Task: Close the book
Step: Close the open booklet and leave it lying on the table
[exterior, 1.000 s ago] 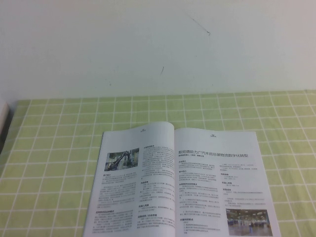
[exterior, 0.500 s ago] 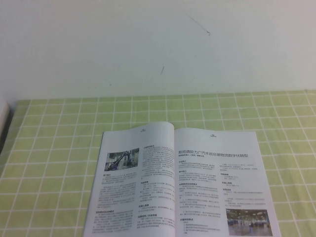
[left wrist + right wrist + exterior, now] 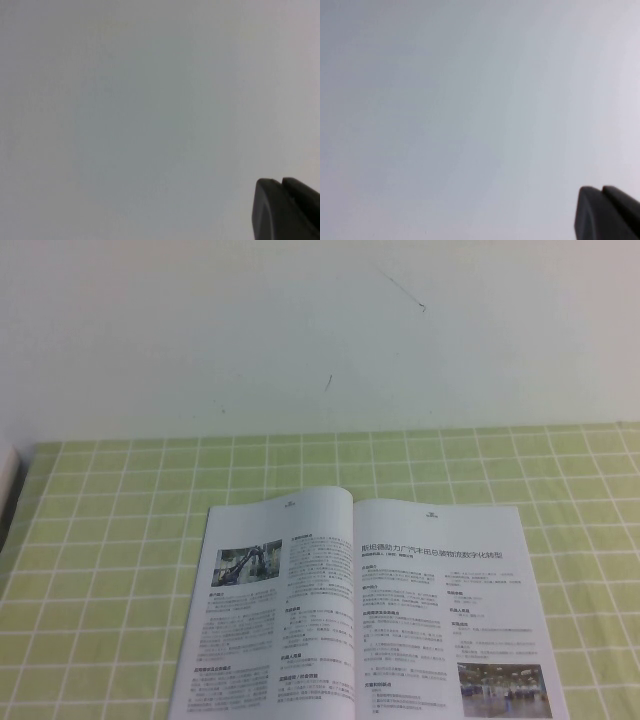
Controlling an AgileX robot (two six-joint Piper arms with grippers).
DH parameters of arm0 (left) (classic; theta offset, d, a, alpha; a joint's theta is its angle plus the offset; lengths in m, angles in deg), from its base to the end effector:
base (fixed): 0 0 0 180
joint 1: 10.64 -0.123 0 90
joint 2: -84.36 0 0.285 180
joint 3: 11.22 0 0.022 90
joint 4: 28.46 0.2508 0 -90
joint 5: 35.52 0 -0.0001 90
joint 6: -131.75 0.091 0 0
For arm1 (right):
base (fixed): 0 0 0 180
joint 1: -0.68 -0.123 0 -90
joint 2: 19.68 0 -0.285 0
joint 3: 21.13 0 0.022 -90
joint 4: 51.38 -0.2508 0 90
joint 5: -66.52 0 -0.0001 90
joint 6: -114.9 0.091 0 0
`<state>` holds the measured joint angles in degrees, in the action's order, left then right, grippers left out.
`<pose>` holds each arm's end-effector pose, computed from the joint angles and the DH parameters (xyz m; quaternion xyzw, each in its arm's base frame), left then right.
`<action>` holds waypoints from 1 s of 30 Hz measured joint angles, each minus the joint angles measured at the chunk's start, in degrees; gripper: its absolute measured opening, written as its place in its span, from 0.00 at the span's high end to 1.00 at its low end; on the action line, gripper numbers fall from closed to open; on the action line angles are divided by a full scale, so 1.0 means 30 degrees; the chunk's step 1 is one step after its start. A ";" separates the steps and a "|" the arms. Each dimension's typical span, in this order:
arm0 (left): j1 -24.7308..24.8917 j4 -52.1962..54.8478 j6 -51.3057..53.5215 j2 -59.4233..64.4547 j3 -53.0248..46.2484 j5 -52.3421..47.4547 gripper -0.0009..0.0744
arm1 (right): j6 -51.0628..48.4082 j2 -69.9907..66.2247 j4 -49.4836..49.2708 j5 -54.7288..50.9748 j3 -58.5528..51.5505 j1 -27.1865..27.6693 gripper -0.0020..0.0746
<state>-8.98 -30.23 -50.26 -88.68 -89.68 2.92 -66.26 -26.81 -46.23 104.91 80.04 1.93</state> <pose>0.0320 0.0008 0.2615 -0.0148 0.3985 -0.0366 0.9163 0.0332 0.0043 0.2591 -0.0394 0.4029 -0.0402 0.9135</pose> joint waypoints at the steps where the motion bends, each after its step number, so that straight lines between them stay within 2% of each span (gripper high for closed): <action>1: 0.0000 0.0000 0.0000 0.0000 0.0000 0.0362 0.99 | 0.0000 0.0000 0.0000 0.0199 0.0000 0.0000 0.98; 4: 0.0000 0.0000 0.0000 0.0000 0.0000 0.1354 0.99 | 0.0000 0.0000 0.0000 0.0295 0.0033 0.0000 0.98; 6: 0.0000 0.0116 -0.0072 0.0000 0.0000 0.1592 0.99 | 0.0000 0.0000 0.0000 -0.0805 0.0611 0.0000 0.98; 8: 0.0000 0.0706 -0.0354 0.0000 0.0594 0.0475 0.99 | -0.0078 0.0000 0.0000 -0.2601 0.1836 0.0000 0.98; 11: 0.0000 0.2012 -0.1090 0.0000 0.3284 -0.3782 0.99 | -0.0152 0.0000 0.0000 -0.6385 0.4503 0.0000 0.98; 16: 0.0000 0.2653 -0.1623 0.0660 0.9317 -1.3493 0.99 | -0.0152 -0.1410 0.0000 -1.1153 0.9056 0.0000 0.98; 19: 0.0000 0.2680 -0.1623 0.2030 1.1339 -1.6665 0.99 | -0.0075 -0.3581 0.0000 -1.4065 1.1185 0.0000 0.98; 25: 0.0000 0.3145 -0.1623 0.4634 1.1450 -1.8995 0.99 | -0.0575 -0.8193 -0.1500 -2.0512 1.2762 0.0000 0.98; 30: 0.0000 0.2638 -0.1623 0.6524 0.9662 -1.8363 0.99 | -0.5533 -1.1983 -0.4086 -2.4589 1.2762 0.0000 0.98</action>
<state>-8.98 -22.31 -55.13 -69.10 -60.70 -52.17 -82.86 -62.76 -58.49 31.14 118.33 1.93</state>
